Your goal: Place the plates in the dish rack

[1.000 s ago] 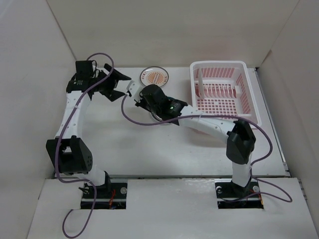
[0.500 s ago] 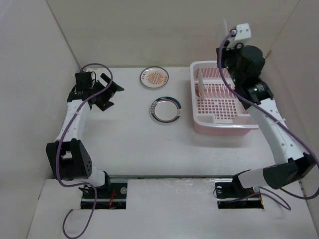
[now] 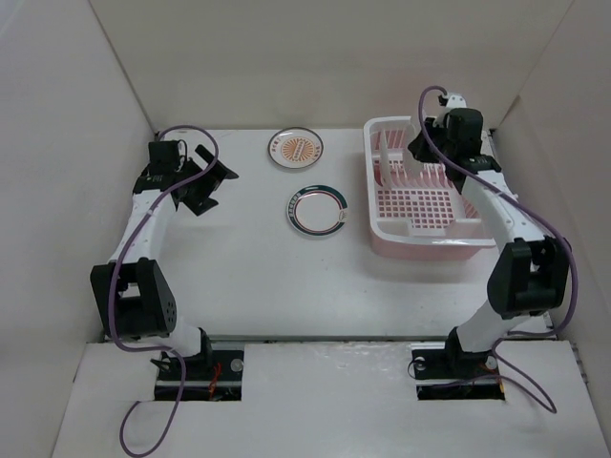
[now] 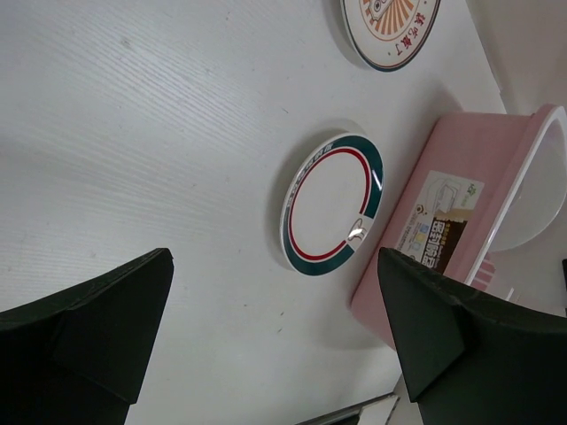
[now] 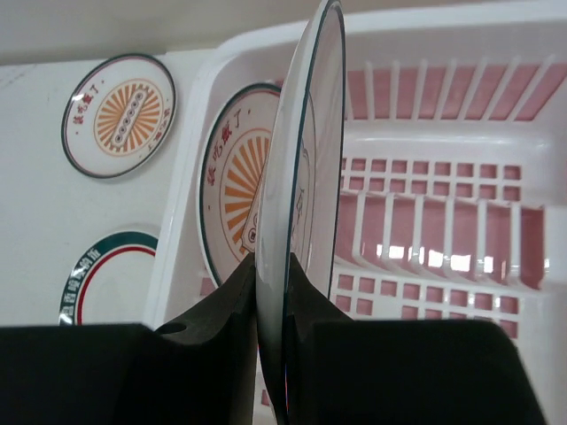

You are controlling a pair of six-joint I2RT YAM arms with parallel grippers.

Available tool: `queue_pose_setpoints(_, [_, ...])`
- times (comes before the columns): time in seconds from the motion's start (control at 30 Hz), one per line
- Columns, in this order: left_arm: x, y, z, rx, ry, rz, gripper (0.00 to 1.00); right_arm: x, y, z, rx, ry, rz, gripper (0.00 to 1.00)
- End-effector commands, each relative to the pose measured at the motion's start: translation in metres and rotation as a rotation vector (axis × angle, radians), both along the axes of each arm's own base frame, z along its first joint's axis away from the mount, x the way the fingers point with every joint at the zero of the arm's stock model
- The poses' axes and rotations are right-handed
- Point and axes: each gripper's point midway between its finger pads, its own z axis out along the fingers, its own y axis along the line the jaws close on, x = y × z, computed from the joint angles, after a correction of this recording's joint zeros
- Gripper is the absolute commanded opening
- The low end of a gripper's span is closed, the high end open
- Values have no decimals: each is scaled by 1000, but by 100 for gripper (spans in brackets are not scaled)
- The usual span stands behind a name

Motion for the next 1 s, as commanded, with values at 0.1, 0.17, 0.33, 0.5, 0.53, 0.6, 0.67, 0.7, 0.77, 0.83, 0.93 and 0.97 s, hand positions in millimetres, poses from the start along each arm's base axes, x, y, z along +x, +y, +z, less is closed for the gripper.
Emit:
queue_pose_setpoints(0.1, [6,1,9,16,-44,-14,100,16,16,33,80,-110,59,0])
queue_pose_setpoints(0.17, [4,2,5,22,-38,-21,100,19,14,27,75,-99,46,0])
queue_pose_setpoints(0.33, [4,2,5,22,-38,-21,100,29,7,16,41,-88,15,0])
queue_pose_setpoints(0.5, [4,0,6,15,-39,-27,100,34,5,5,17,-70,10,0])
queue_pose_setpoints(0.53, [4,0,6,15,-39,-27,100,36,3,-1,5,-62,5,0])
queue_pose_setpoints(0.6, [4,0,6,15,-39,-27,100,36,1,-1,-15,-66,-1,0])
queue_pose_setpoints(0.67, [3,-1,6,9,-39,-33,100,38,-2,-6,-33,-60,-6,0])
queue_pose_setpoints(0.7, [3,-1,6,9,-39,-34,100,40,-2,-13,-44,-50,-2,0])
queue_pose_setpoints(0.77, [5,-1,8,10,-48,-33,100,43,-3,-14,-47,-49,-11,0])
queue_pose_setpoints(0.83, [5,-3,9,-3,-46,-34,100,43,-3,-14,-48,-48,-11,0])
queue_pose_setpoints(0.93, [5,-3,5,-4,-37,-34,100,46,-3,-23,-50,-26,-10,0])
queue_pose_setpoints(0.97, [5,-3,5,-4,-37,-34,100,47,-3,-29,-51,-15,-10,0])
